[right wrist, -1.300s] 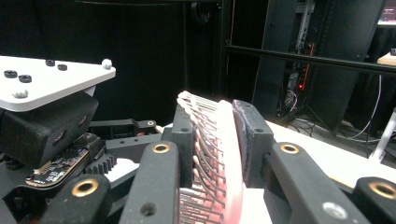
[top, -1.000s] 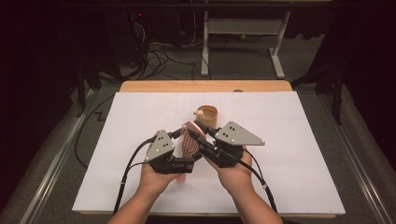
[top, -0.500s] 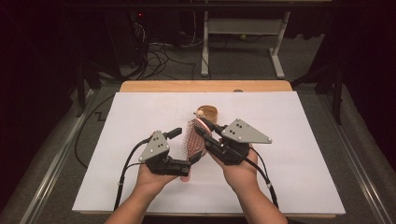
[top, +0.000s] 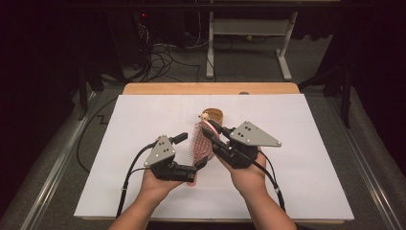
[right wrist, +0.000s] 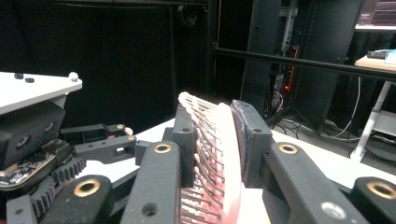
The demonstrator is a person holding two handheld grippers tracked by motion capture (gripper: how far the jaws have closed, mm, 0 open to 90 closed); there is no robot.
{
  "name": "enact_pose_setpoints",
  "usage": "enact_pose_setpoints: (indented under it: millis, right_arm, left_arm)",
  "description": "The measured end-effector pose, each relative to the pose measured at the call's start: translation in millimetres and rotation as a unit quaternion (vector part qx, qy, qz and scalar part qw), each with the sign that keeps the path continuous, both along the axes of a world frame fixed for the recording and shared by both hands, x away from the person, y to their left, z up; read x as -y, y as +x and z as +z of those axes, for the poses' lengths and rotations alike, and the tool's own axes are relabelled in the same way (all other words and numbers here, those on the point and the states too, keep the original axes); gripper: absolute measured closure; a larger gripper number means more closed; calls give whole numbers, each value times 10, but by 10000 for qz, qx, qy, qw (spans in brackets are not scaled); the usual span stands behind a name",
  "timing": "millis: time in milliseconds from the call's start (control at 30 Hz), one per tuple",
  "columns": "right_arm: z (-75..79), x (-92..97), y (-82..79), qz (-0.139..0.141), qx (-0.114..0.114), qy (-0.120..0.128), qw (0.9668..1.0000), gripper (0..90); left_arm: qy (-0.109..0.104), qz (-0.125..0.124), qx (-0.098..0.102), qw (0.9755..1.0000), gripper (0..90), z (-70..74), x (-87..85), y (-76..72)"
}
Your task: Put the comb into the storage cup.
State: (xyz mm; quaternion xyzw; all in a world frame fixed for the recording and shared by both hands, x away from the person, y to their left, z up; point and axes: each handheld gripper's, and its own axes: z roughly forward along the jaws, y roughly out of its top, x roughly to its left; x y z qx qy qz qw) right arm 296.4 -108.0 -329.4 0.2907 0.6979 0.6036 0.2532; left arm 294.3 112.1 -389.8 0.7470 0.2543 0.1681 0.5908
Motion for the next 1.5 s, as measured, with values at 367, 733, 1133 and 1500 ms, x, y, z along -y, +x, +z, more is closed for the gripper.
enact_pose_setpoints:
  millis: [367,733,1133,1500]
  right_arm:
    - [39,51,20,-71,39,-8,10000,747]
    - [127,158,70,-247,117,-65,9996,746]
    - [181,292,145,-499,167,-107,9986,747]
    - [213,384,236,-725,225,-186,9969,747]
  left_arm:
    - [49,-22,-54,10000,48,-49,10,3]
    - [41,7,22,10000,50,-66,-109,-26]
    - [18,385,-13,9993,44,-108,-602,1]
    - [37,845,-52,9964,9,-342,-1156,-92]
